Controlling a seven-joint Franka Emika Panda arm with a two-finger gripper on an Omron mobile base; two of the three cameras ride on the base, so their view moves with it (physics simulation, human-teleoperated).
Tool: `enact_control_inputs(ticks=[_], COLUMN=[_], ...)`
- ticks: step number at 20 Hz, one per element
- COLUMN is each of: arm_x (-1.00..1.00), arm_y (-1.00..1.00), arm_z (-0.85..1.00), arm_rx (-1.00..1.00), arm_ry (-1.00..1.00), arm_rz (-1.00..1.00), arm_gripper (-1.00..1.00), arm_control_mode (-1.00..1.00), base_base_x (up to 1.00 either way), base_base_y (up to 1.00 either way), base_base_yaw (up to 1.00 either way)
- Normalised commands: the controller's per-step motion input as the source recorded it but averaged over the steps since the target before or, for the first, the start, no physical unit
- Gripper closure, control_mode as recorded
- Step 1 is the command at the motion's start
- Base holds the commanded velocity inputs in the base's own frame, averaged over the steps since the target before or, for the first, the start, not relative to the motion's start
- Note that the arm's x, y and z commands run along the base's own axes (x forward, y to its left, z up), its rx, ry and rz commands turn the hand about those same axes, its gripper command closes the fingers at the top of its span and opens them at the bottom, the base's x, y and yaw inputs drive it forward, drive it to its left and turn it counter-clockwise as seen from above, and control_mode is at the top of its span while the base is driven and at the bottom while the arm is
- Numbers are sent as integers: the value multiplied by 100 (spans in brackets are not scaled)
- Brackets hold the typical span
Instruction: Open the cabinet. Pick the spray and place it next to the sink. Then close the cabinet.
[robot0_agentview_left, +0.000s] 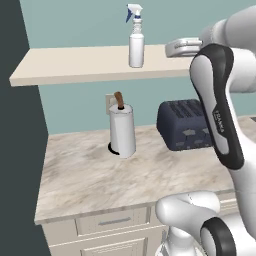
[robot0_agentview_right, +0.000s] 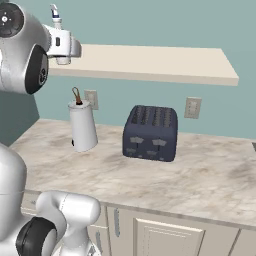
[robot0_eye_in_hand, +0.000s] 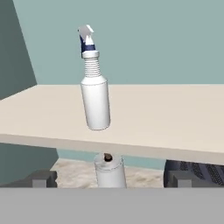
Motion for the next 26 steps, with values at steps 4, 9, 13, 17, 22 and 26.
enact_control_inputs(ticks=[4, 9, 13, 17, 22, 26], arm_x=[0, 5, 10, 2, 11, 23], arm_y=[22, 29, 28, 12, 0, 0], arm_z=[23, 12, 0, 0, 0, 0], arm_rx=[0, 0, 0, 0, 0, 0], arm_ry=[-15, -8, -1, 0, 0, 1], arm_rz=[0, 0, 0, 0, 0, 0], arm_gripper=[-100, -100, -100, -100, -100, -100], arm_control_mode=[-100, -100, -100, -100, -100, -100], base_base_x=[0, 0, 0, 0, 0, 0], base_base_y=[0, 0, 0, 0, 0, 0], base_base_yaw=[0, 0, 0, 0, 0, 0])
